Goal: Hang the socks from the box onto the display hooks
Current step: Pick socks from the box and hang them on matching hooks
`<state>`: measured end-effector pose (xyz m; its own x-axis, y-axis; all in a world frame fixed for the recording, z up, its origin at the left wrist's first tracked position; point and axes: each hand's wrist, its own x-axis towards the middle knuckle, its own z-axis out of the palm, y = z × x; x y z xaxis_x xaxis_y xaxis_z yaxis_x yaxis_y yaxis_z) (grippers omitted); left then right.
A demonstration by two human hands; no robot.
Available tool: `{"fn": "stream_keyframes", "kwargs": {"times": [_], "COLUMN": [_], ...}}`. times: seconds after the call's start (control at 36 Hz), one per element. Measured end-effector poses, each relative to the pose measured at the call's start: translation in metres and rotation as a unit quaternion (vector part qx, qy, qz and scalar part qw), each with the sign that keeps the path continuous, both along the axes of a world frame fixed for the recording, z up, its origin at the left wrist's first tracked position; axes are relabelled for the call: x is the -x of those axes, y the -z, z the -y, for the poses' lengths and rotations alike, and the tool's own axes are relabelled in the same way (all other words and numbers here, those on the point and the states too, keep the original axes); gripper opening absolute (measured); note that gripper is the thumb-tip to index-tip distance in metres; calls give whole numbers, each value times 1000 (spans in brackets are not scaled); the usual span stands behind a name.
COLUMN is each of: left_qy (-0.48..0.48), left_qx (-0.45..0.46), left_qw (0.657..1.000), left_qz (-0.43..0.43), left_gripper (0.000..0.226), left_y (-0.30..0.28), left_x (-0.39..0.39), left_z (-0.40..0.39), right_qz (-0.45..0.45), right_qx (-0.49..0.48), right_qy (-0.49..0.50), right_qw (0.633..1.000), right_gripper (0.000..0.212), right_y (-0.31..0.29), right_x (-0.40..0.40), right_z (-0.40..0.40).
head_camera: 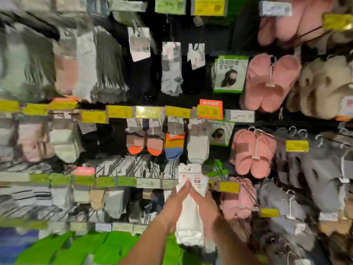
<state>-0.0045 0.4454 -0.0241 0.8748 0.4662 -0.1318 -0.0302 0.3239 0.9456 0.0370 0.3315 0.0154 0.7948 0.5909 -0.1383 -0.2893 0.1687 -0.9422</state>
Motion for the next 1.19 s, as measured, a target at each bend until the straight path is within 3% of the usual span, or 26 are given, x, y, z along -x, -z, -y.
{"fn": "stream_keyframes", "kwargs": {"times": [0.06, 0.14, 0.19, 0.28, 0.36, 0.39, 0.47, 0.53, 0.67, 0.72, 0.78, 0.83, 0.94, 1.14, 1.19], "left_qy": [-18, -23, -32, -17, 16, 33, 57, 72, 11, -29, -57, -72, -64, -46, -32], "left_qx": [-32, -34, -15, 7, -15, -18, -3, -2, 1, 4, 7, -17, -40, 54, 75], "left_qw": [999, 999, 999, 1000, 999, 998, 995, 994, 995, 995, 994, 993, 993, 991, 991], "left_qz": [17, 23, 20, 22, 36, 46, 77, 84, 100, 98, 94, 86, 93, 115, 105], "left_gripper": [119, 129, 115, 96, 55, 49, 54, 59, 64, 63, 63, 63, 66, 57, 68], "left_y": [-7, -19, -21, -20, -28, -31, -37, -35, -28, -26, -27, -30, -36, -39, -38], "left_x": [14, 30, 32, 27, 26, 25, 21, 11, -22, -33, -40, -47, -56, -59, -58], "left_z": [-24, -44, -52, -61, -49, -44, -33, -27, -4, 1, 0, -1, 0, -6, -7], "right_qz": [12, 15, 16, 8, 6, 4, 27, 26, 12, 100, 242, 307, 286, 218, 205], "right_qx": [6, -4, -16, -15, -29, -34, -20, -25, -47, 36, 172, 174, 127, 45, 20], "right_qy": [-25, -26, -15, 1, -11, -24, -47, -50, -89, -40, 73, 150, 127, 119, 129], "right_qw": [1000, 1000, 1000, 1000, 999, 999, 998, 998, 995, 994, 952, 924, 941, 968, 970], "right_gripper": [49, 113, 127, 112, 46, 37, 48, 42, 38, 44, 51, 46, 38, 35, 40], "right_y": [-1, 12, 36, 17, 0, -1, -4, -3, -8, -8, -4, -2, -6, -12, -12], "right_x": [10, 11, -4, -2, -2, -6, -21, -36, -63, -73, -83, -86, -82, -92, -94], "right_z": [-26, -57, -70, -67, -61, -58, -47, -39, -22, -22, -23, -21, -22, -31, -31]}}
